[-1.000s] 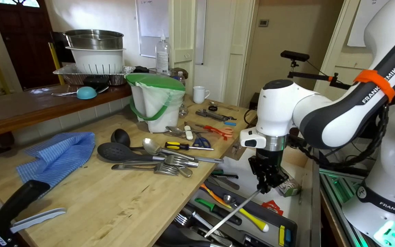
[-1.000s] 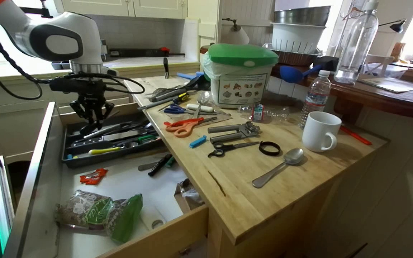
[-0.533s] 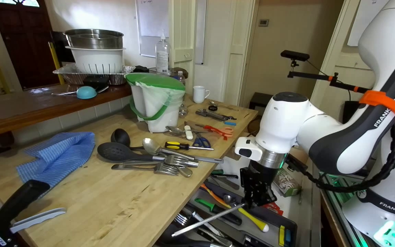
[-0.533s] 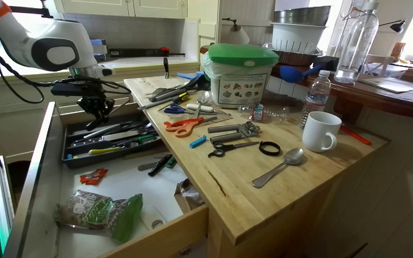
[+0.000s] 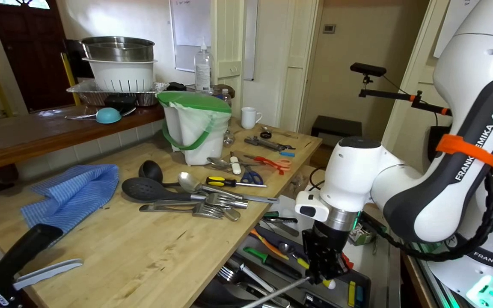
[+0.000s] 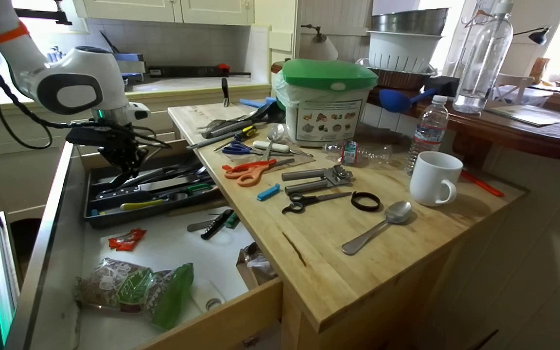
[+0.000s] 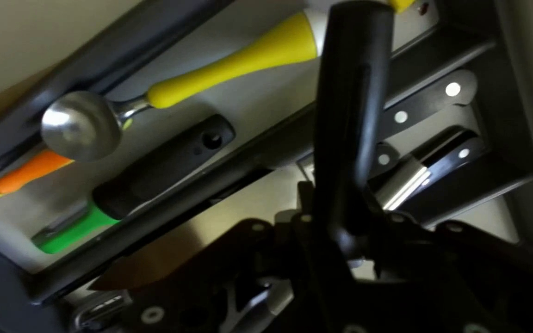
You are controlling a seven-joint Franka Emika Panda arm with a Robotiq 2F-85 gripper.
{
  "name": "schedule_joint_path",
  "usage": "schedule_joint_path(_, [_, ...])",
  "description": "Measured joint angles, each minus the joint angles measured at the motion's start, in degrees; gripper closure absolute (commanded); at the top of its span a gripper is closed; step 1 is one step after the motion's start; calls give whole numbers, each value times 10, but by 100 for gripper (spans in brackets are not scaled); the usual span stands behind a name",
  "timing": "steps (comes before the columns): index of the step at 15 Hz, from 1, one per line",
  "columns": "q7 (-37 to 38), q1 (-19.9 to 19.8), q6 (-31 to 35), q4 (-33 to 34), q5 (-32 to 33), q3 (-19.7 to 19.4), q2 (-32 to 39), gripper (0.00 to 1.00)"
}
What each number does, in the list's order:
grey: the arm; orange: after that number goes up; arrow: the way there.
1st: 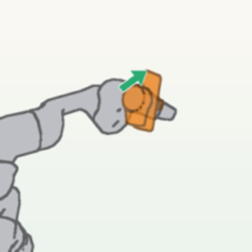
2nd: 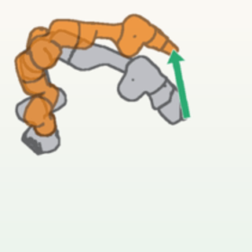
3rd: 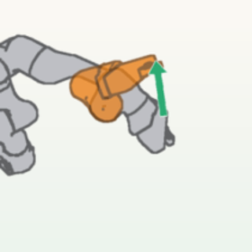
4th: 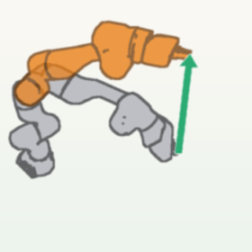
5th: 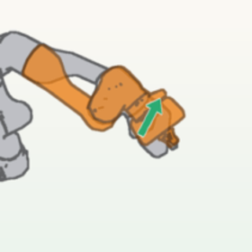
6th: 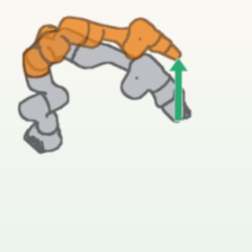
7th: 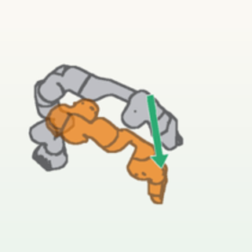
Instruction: Move the tool with a black handle on the far right of the table to the left panel of the cutlery rack in the drawer
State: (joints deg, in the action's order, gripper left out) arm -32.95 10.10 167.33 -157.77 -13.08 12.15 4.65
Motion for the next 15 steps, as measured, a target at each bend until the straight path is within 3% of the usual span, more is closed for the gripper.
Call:
schedule_joint_path(1, [-3,2,0,0,-4,5,3,94])
schedule_joint_path(4, [1,-5,0,1,-11,13,4,94])
schedule_joint_path(8, [74,-15,17,16,-54,27,17,94])
schedule_joint_path(12, [193,-14,74,41,-54,36,65,94])
schedule_joint_path(15, [241,-30,138,64,-97,79,107,94])
